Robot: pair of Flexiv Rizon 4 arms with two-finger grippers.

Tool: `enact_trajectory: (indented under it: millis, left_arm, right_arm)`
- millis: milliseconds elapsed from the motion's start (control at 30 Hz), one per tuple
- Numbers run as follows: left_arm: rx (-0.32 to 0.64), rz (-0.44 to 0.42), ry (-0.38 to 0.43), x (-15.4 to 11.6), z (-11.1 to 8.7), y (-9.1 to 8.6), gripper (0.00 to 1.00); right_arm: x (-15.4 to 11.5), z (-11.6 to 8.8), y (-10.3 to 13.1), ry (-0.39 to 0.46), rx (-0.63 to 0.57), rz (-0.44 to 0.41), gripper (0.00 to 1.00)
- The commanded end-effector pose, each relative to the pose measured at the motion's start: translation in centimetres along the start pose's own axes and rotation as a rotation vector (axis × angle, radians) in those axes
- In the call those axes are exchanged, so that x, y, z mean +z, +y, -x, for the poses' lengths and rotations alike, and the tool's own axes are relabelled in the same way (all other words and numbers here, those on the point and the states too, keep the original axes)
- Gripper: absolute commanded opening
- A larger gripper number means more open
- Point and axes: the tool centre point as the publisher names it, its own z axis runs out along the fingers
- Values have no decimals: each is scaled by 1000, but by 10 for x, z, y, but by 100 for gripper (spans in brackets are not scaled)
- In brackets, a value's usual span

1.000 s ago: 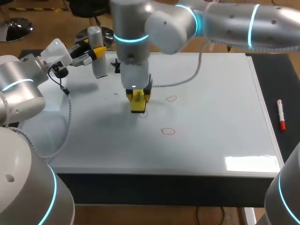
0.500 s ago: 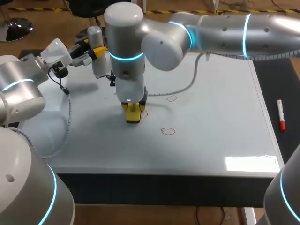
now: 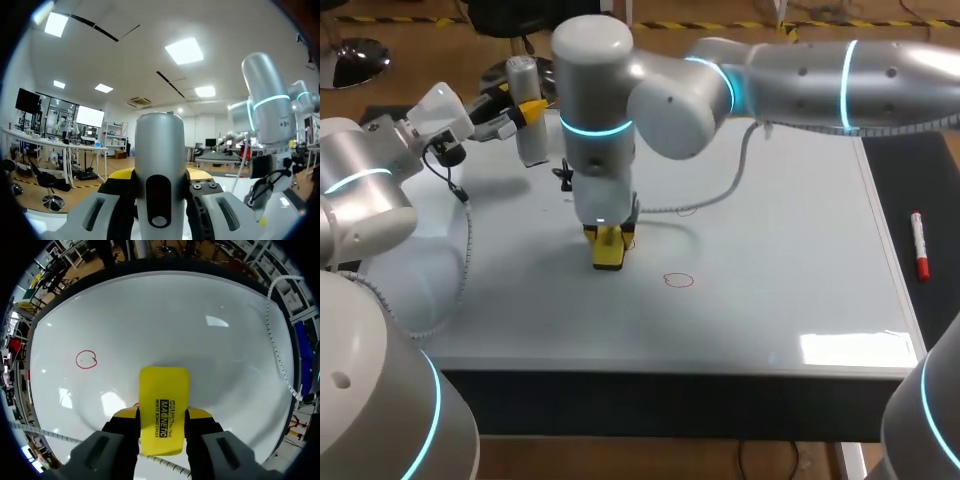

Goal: Pick up the inspection probe, press it on each red-marked spot on the whiteboard one by one, put down the probe, pick up the eraser, and wipe off all the red marks.

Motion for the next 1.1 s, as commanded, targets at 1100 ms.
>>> enact_trajectory:
  millis: [1100]
  left_arm:
    - [-1,-1,1,0,1,-1,0]
  right_arm:
    - [-10,-59,4,59,40,15,0]
